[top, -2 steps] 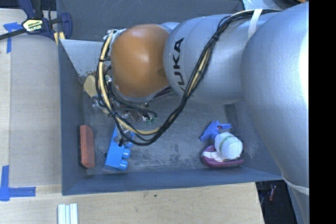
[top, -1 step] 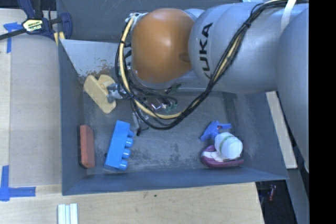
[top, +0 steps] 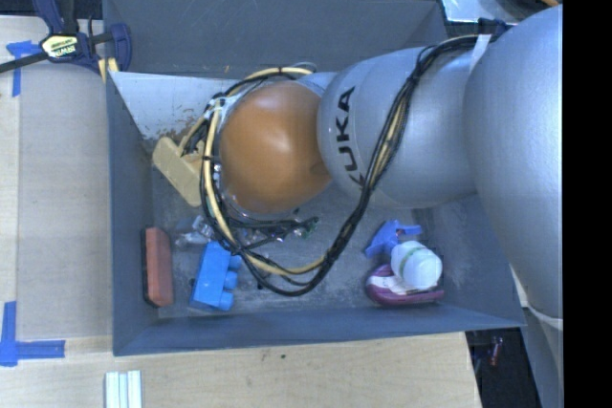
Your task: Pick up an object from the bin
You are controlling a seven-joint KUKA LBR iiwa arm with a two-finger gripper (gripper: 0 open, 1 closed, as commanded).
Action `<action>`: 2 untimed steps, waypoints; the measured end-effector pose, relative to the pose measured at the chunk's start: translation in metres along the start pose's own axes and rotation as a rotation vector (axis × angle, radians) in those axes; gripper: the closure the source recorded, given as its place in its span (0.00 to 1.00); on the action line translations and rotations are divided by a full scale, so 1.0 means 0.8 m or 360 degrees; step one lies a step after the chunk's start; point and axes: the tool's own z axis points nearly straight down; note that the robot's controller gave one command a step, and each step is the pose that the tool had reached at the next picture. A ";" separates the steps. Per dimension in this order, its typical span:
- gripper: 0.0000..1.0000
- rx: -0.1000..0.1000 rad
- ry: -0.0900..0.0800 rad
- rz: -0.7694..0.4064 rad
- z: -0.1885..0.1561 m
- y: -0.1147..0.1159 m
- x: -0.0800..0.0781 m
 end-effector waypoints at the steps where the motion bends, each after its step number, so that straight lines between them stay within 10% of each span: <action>1: 0.00 0.0023 -0.0028 0.0041 0.033 -0.036 -0.017; 2: 1.00 0.0018 -0.0024 -0.0471 0.031 0.001 -0.022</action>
Offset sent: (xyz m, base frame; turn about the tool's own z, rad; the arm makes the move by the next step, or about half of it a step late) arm 0.0059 0.0142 -0.0281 -0.3012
